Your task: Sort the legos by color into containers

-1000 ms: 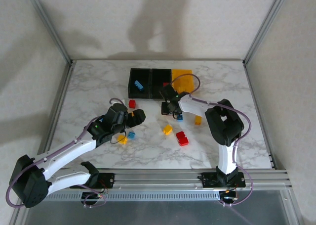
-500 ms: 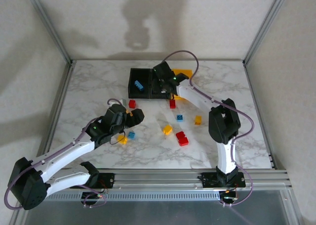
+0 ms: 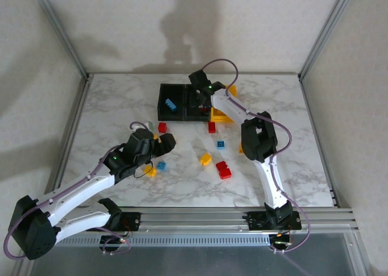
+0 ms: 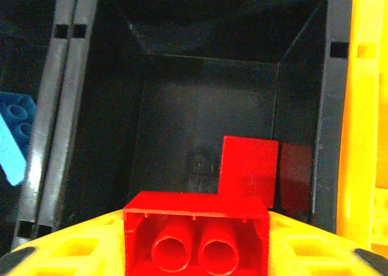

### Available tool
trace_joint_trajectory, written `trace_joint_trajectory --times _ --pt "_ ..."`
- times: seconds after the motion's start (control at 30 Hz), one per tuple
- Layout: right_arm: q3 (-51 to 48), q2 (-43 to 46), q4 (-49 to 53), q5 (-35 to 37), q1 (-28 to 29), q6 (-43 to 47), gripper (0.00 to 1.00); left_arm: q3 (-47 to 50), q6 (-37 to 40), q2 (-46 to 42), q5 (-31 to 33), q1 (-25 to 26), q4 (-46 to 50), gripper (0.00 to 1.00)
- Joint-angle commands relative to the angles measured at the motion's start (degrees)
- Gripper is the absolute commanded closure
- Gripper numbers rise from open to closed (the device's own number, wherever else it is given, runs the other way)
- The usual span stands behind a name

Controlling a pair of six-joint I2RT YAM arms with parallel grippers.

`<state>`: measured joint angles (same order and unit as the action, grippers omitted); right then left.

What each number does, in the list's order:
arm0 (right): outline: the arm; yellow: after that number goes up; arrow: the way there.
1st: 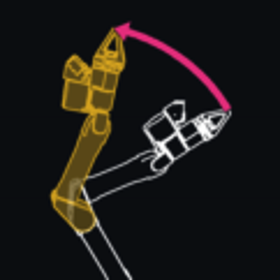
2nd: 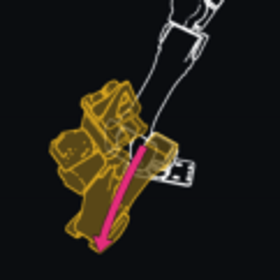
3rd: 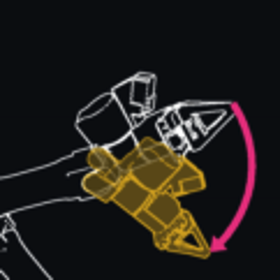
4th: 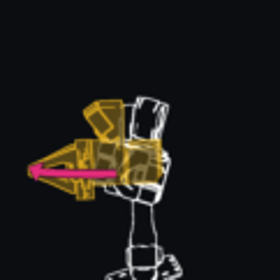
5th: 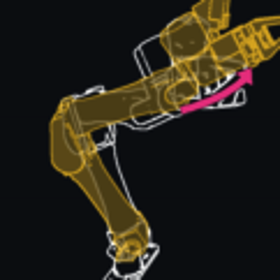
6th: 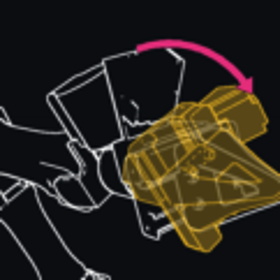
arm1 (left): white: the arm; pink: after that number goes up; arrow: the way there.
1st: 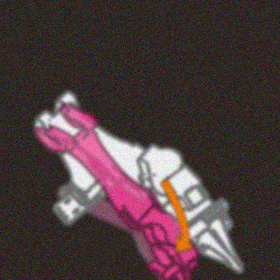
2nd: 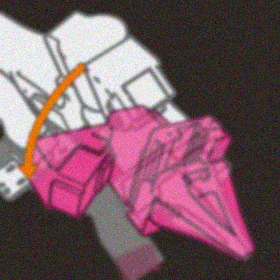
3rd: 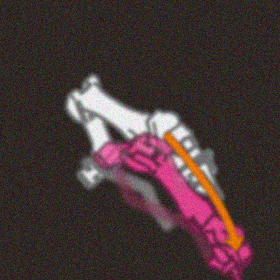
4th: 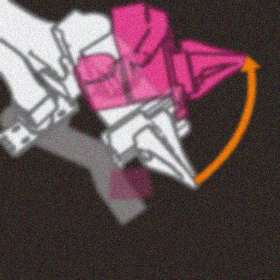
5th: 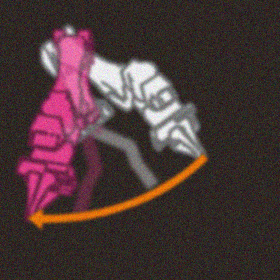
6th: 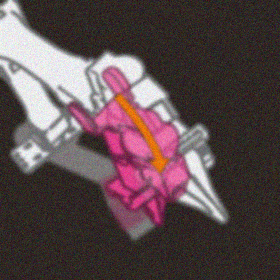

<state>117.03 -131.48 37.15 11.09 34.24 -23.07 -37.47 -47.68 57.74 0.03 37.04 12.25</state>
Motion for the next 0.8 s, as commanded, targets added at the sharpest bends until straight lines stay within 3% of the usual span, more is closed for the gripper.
trace_joint_trajectory --times 0.0,0.6,0.77 --pt "2.5 -2.0 1.3 0.4 0.1 1.2 0.52 0.4 -0.3 -0.3 1.2 0.1 0.6 0.16" --pt "6.2 -6.9 0.7 -0.6 0.0 1.2 0.49 0.2 -0.4 -1.0 1.4 0.1 1.5 0.16" --pt "6.3 -7.1 0.3 -0.5 0.0 0.9 0.44 0.2 -0.5 -1.0 1.4 0.1 1.5 0.16"
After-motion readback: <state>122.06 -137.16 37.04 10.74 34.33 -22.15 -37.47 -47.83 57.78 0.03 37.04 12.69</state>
